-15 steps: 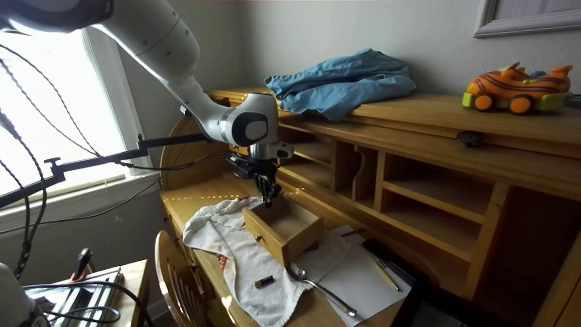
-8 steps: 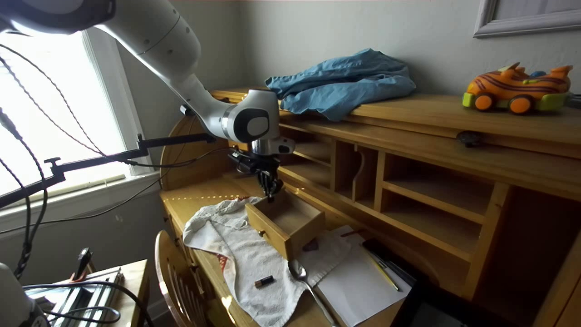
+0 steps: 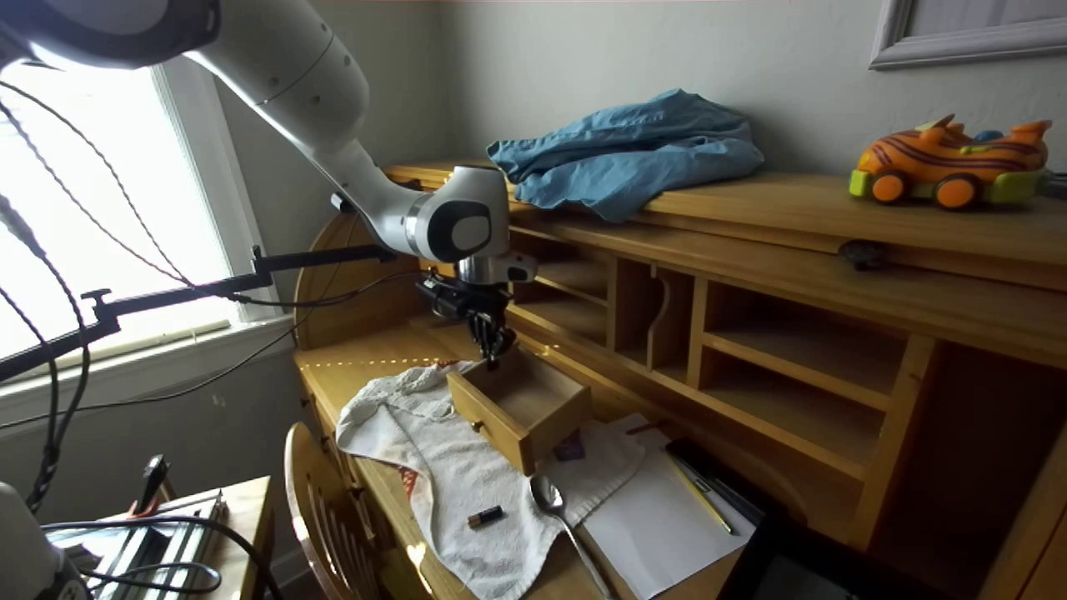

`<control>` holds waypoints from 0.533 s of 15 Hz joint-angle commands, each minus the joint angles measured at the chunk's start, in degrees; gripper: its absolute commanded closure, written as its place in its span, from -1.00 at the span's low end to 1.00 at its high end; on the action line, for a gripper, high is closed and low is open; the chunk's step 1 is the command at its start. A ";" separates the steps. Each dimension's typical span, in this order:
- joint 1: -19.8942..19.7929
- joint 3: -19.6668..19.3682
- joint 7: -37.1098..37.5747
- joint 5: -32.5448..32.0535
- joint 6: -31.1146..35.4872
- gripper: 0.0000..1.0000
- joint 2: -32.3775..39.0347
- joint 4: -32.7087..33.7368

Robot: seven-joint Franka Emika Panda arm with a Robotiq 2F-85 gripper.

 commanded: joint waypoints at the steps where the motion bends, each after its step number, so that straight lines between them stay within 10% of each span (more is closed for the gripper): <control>1: 0.40 0.18 0.82 0.93 -2.45 0.94 1.71 2.98; 7: 0.06 0.69 1.93 3.46 -6.60 0.94 2.72 3.20; 8: -0.03 0.79 1.94 3.82 -6.86 0.27 2.65 3.08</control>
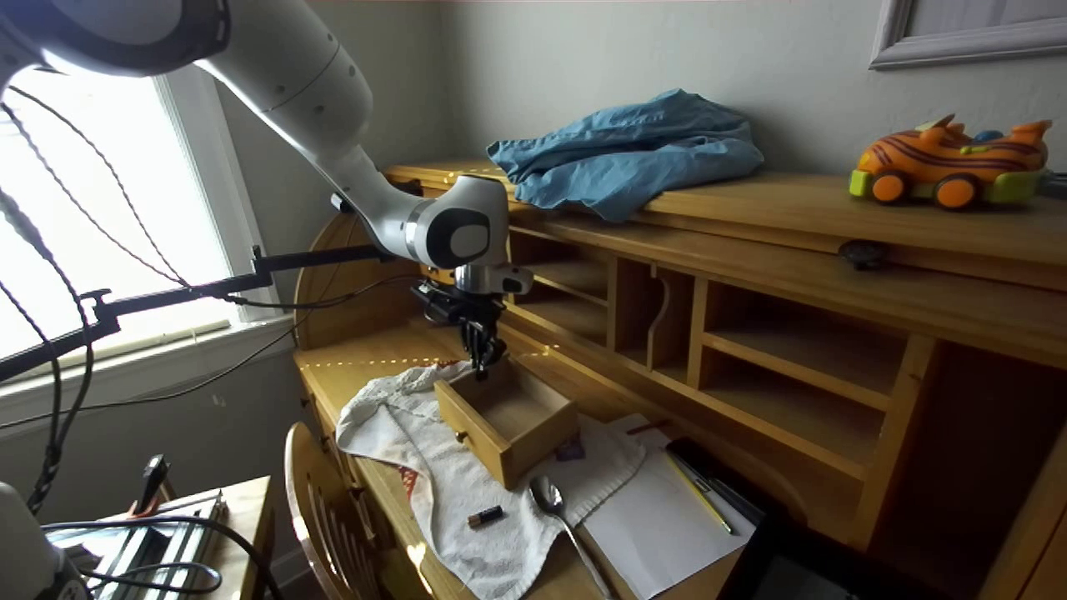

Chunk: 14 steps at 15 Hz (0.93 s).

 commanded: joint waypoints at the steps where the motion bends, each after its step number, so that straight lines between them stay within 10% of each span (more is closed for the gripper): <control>1: 0.13 0.09 1.32 1.82 -3.53 0.25 1.28 2.77; 10: -0.58 2.02 2.21 5.85 -5.34 -0.96 -3.40 -2.40; 14: -0.90 3.47 1.03 8.73 -10.50 -1.00 -6.18 -4.54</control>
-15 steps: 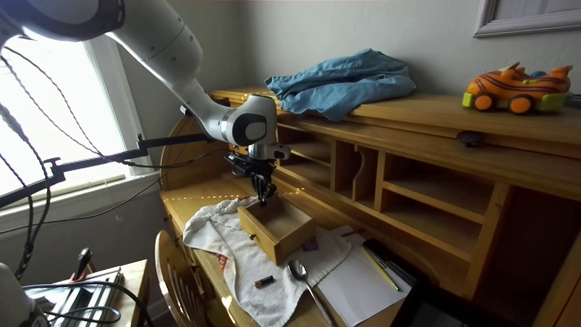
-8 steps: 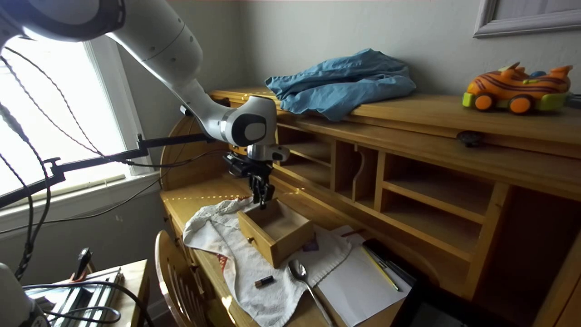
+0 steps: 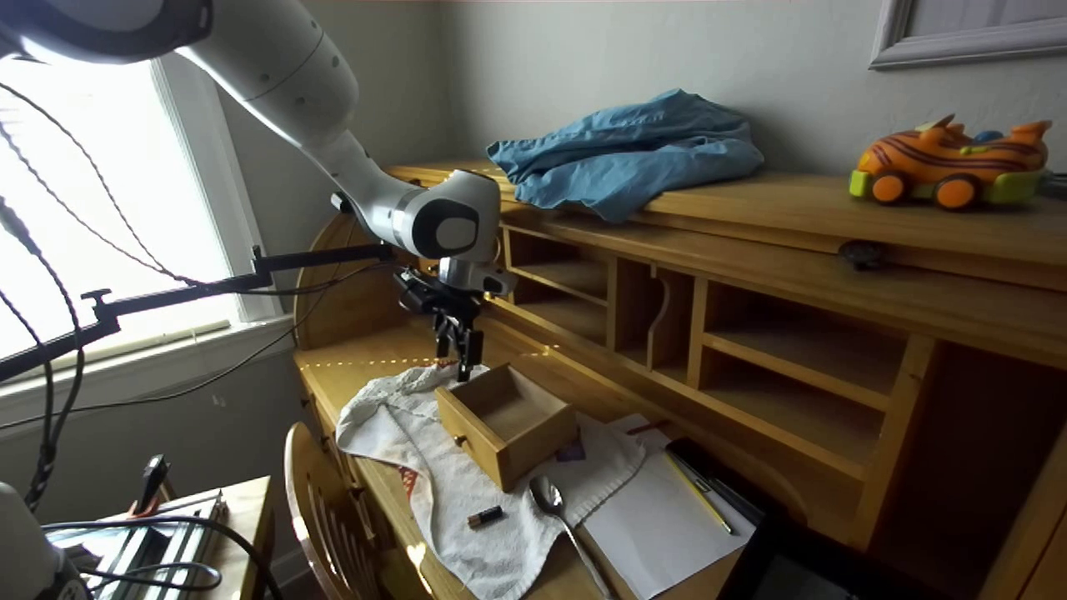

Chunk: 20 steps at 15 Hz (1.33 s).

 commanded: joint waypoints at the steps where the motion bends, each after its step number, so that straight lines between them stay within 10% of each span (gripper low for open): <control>1: -0.66 1.40 -1.08 3.39 -4.59 -1.00 -4.47 -3.88; 20: 1.56 -1.52 8.91 -12.86 7.63 -1.00 -10.45 -19.72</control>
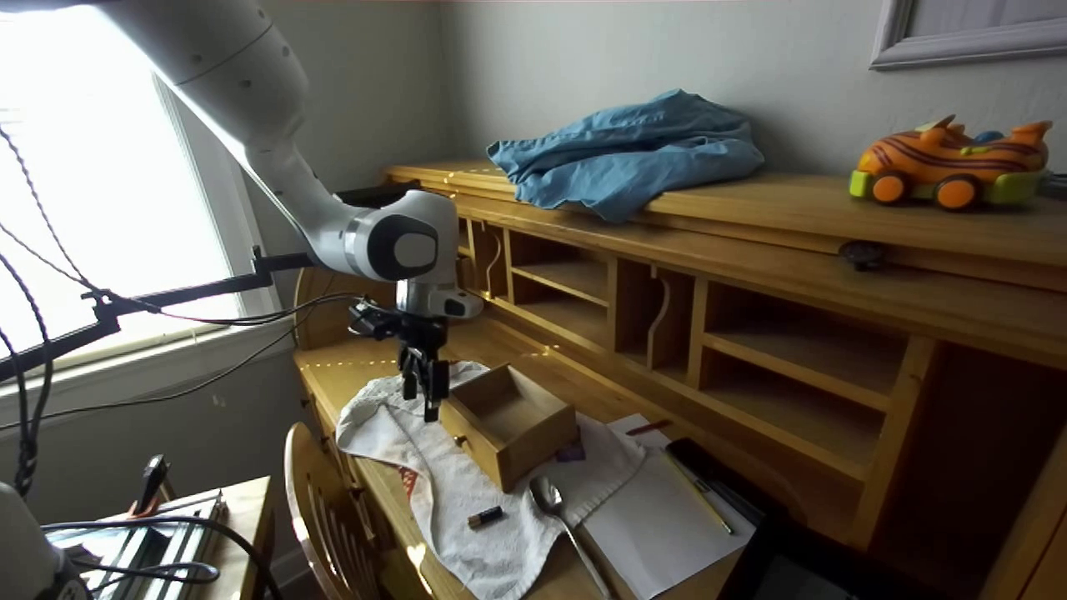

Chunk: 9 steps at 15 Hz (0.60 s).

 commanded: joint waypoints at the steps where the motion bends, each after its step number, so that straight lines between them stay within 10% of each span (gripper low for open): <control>1: 0.78 -0.93 2.68 -3.35 4.81 -1.00 -2.62 -4.34; 9: 0.63 -2.81 5.55 -6.25 9.16 -1.00 -3.62 -8.47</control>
